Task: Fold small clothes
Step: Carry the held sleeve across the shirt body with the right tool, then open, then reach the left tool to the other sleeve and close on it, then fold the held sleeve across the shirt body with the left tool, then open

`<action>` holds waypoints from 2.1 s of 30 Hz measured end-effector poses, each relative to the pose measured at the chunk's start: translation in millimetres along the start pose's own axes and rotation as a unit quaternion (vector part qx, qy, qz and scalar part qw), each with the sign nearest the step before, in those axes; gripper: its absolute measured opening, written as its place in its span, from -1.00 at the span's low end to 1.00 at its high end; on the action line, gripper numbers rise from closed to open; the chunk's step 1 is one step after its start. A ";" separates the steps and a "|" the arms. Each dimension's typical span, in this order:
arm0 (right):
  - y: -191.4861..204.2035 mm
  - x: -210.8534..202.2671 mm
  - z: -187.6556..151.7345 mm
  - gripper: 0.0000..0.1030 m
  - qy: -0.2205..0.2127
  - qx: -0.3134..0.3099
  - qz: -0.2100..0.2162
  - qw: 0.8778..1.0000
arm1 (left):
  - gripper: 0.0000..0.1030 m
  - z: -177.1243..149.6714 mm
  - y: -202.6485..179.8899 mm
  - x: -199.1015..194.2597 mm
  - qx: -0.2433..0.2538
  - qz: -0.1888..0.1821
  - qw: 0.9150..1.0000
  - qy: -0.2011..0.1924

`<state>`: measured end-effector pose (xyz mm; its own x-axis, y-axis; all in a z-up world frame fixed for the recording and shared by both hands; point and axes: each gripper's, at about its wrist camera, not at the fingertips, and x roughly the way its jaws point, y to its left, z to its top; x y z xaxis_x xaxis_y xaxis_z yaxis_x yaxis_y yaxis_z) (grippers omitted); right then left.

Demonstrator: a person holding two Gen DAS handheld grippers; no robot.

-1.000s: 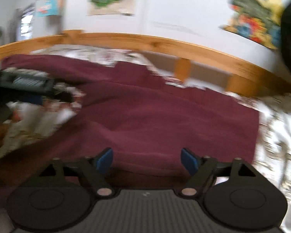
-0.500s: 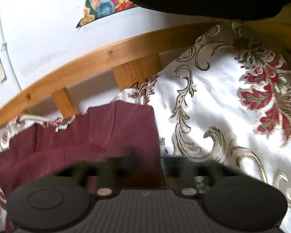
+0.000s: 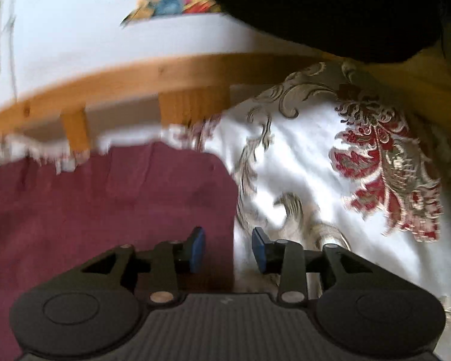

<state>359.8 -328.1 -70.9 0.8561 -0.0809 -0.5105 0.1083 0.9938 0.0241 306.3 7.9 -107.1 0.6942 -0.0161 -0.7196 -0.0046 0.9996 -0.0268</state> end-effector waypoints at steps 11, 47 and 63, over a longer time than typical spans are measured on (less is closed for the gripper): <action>25.5 -29.3 -4.9 0.42 -0.013 -0.029 -0.036 0.999 | 0.99 11.5 17.9 -25.7 -0.069 0.000 0.997 -0.017; 85.8 -153.9 -66.5 0.99 -0.078 -0.041 0.148 0.985 | -0.02 143.4 261.8 -86.9 0.233 0.140 0.959 0.087; 71.8 -165.0 -58.7 0.99 -0.096 -0.005 0.165 0.982 | -0.95 188.5 217.7 -140.9 0.074 0.095 0.982 0.148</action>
<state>196.6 -239.0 -35.4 0.9235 0.2339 -0.3041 -0.1956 0.9689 0.1512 343.2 232.0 119.3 0.4504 0.1866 -0.8731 0.0063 0.9772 0.2121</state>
